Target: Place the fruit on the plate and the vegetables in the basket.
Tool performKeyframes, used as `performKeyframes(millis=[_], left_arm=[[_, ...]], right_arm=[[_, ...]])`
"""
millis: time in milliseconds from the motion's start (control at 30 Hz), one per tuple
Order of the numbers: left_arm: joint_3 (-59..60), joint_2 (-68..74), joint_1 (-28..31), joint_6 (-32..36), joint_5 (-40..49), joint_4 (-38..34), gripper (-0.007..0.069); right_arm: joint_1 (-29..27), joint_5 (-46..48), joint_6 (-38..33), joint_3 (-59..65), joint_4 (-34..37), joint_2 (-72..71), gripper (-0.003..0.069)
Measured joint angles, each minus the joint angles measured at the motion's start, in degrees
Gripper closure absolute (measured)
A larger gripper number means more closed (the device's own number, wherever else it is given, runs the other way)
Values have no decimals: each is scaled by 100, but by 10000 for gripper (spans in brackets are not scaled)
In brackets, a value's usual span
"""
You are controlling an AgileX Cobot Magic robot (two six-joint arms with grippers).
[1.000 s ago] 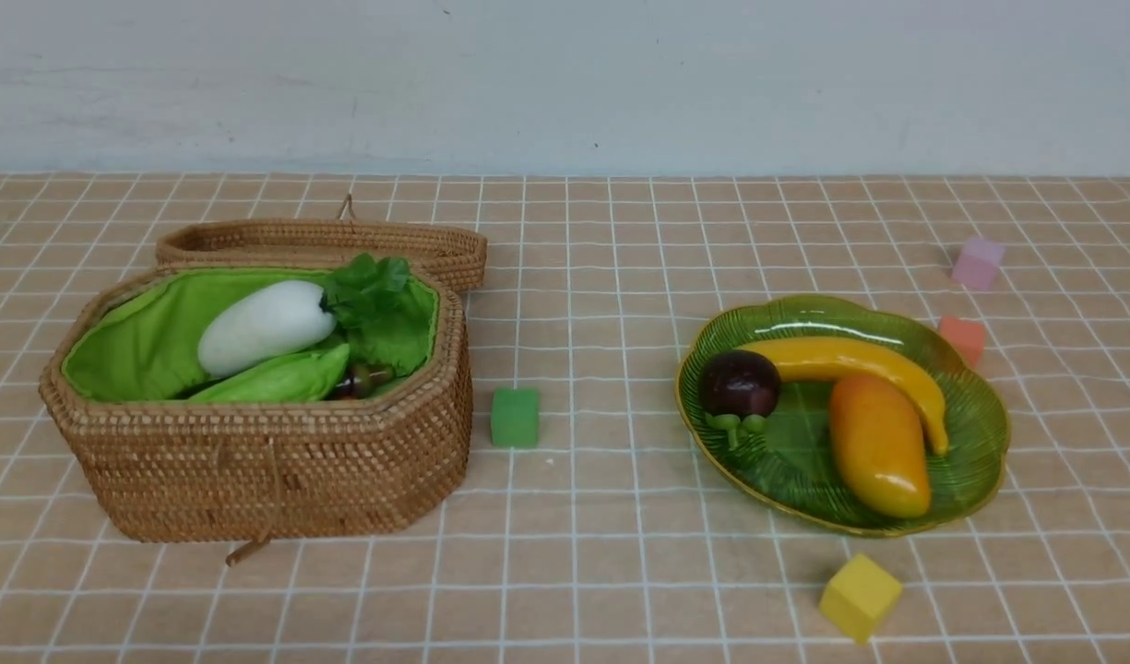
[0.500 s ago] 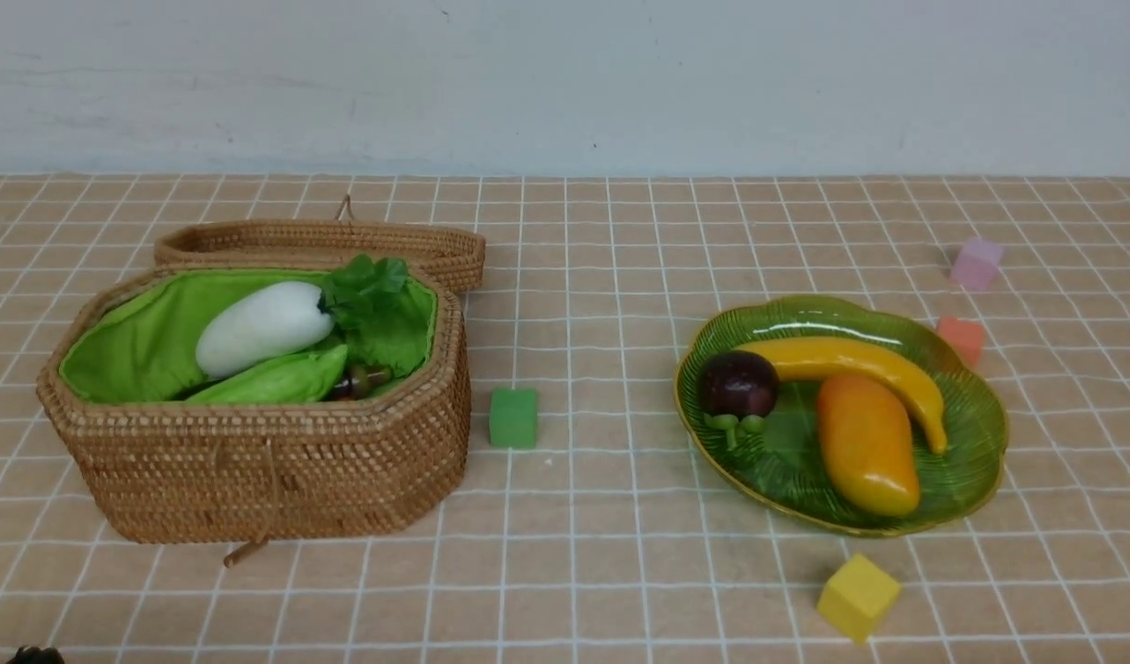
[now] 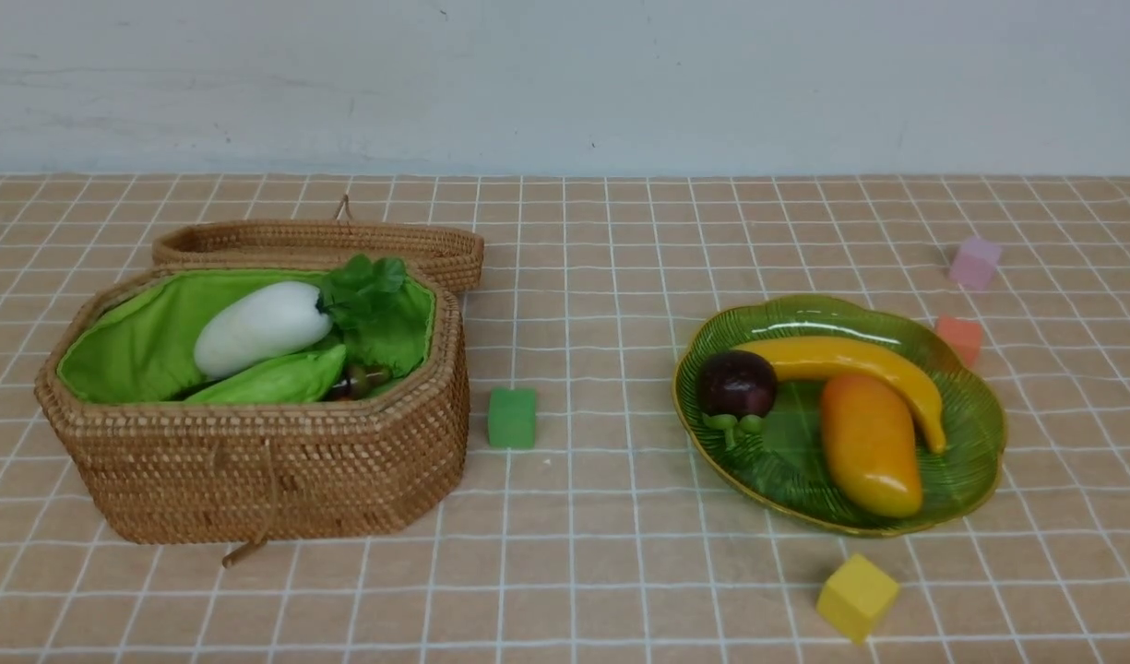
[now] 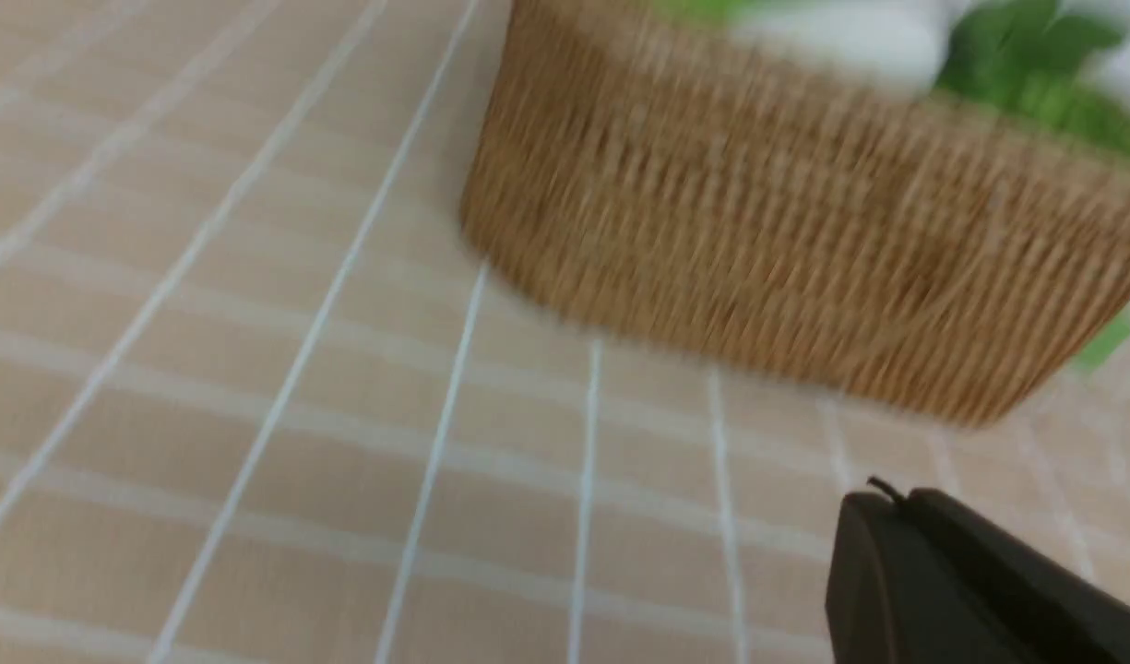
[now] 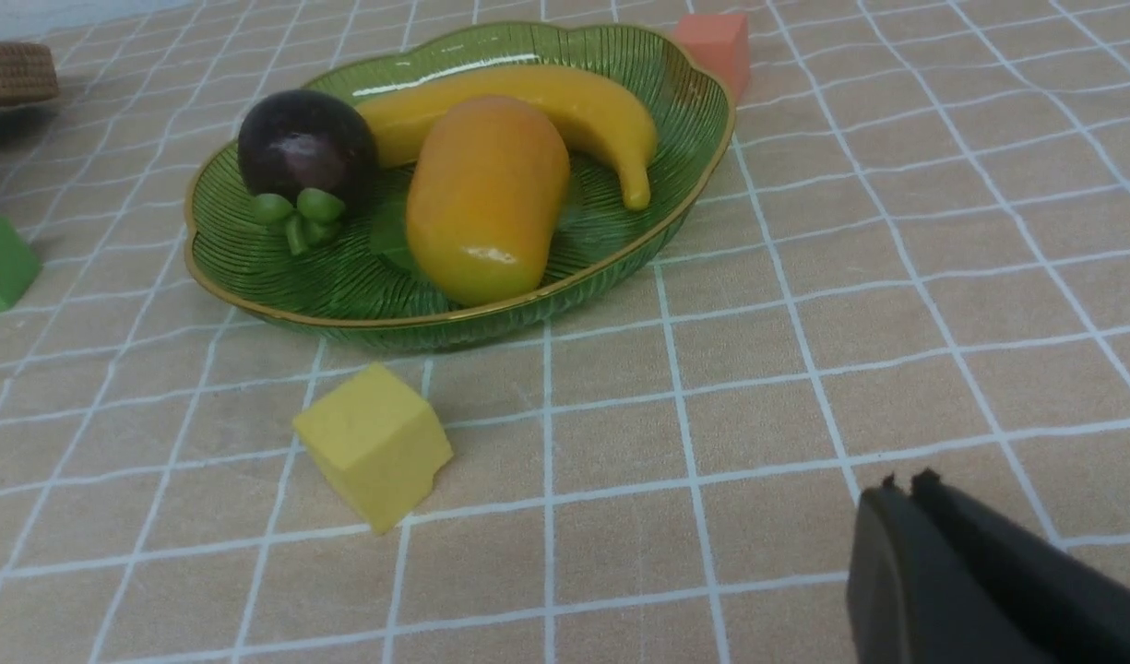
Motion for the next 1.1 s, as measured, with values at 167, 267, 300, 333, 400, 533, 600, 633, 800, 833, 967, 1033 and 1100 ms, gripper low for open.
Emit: performKeyframes(millis=[167, 267, 300, 333, 400, 533, 600, 633, 800, 833, 967, 1033, 1100], left_arm=[[0, 0, -5, -7, 49, -157, 637], [0, 0, -5, -14, 49, -174, 637], [0, 0, -5, -14, 49, -179, 637], [0, 0, -5, -14, 49, -179, 637], [0, 0, -5, -21, 49, -179, 637], [0, 0, -5, -21, 49, -192, 637], [0, 0, -5, -21, 52, -192, 637], [0, 0, -5, -21, 52, -192, 637], [0, 0, -5, -21, 52, -192, 637], [0, 0, -5, -21, 52, -197, 637], [0, 0, -5, -21, 52, -197, 637], [0, 0, -5, -21, 52, -197, 637], [0, 0, -5, -21, 52, -197, 637]], right_arm=[[0, 0, 0, 0, 0, 0, 643], [0, 0, 0, 0, 0, 0, 641], [0, 0, 0, 0, 0, 0, 641], [0, 0, 0, 0, 0, 0, 640], [0, 0, 0, 0, 0, 0, 638], [0, 0, 0, 0, 0, 0, 632], [0, 0, 0, 0, 0, 0, 632], [0, 0, 0, 0, 0, 0, 632], [0, 0, 0, 0, 0, 0, 632], [0, 0, 0, 0, 0, 0, 632], [0, 0, 0, 0, 0, 0, 631], [0, 0, 0, 0, 0, 0, 631], [0, 0, 0, 0, 0, 0, 628]])
